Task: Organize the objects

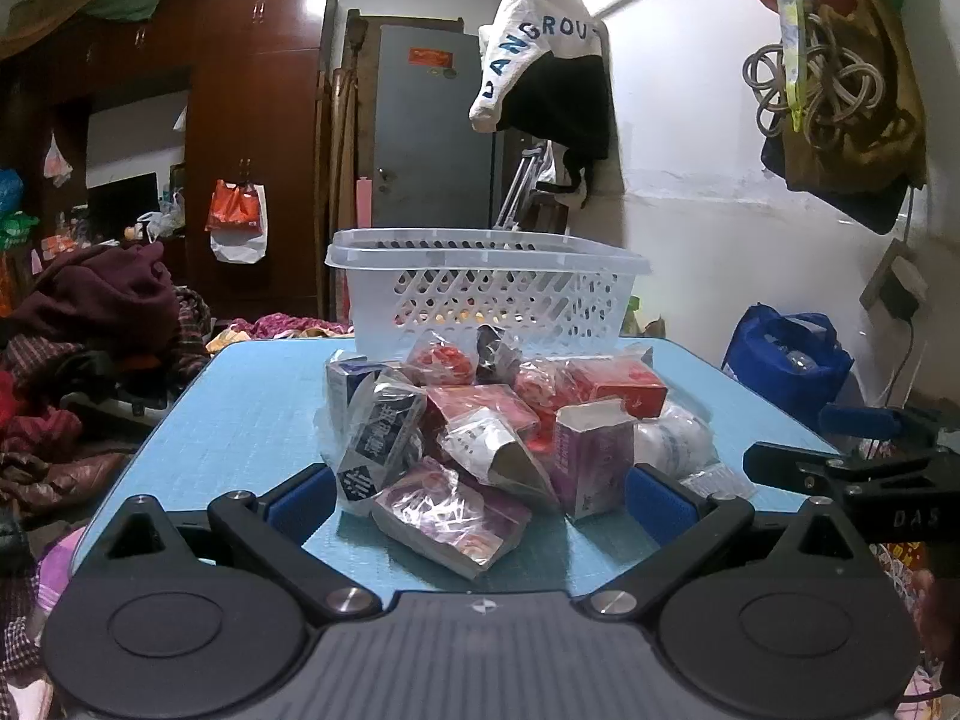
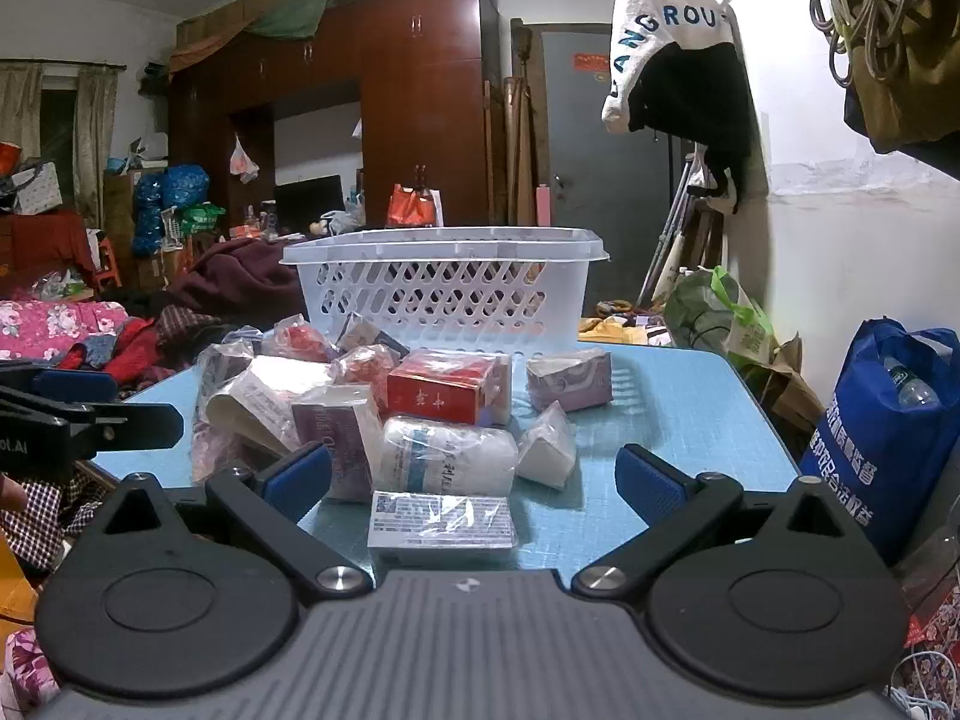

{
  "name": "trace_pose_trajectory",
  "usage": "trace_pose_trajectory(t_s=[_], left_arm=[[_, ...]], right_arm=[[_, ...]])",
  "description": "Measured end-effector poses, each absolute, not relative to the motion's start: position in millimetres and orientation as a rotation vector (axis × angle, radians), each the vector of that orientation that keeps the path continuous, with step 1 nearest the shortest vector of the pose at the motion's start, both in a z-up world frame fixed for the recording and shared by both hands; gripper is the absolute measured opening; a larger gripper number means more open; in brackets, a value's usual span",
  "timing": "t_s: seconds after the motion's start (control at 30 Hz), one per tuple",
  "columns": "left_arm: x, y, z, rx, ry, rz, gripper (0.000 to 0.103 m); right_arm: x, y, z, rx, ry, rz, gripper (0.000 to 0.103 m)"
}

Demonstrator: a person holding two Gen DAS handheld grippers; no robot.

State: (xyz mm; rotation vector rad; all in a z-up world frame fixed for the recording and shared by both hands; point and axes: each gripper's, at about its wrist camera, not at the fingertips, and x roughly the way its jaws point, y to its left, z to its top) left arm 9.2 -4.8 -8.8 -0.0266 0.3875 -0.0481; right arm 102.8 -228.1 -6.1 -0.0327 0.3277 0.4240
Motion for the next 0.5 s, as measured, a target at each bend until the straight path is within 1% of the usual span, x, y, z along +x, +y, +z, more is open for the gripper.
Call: trace_pose_trajectory(t_s=[0.5], left_arm=[[9.0,-2.8,-8.6,-0.041,0.388,-0.059,0.103]], right_arm=[[104.0,-230.7,-6.3,-0.023,0.328,0.434,0.103]])
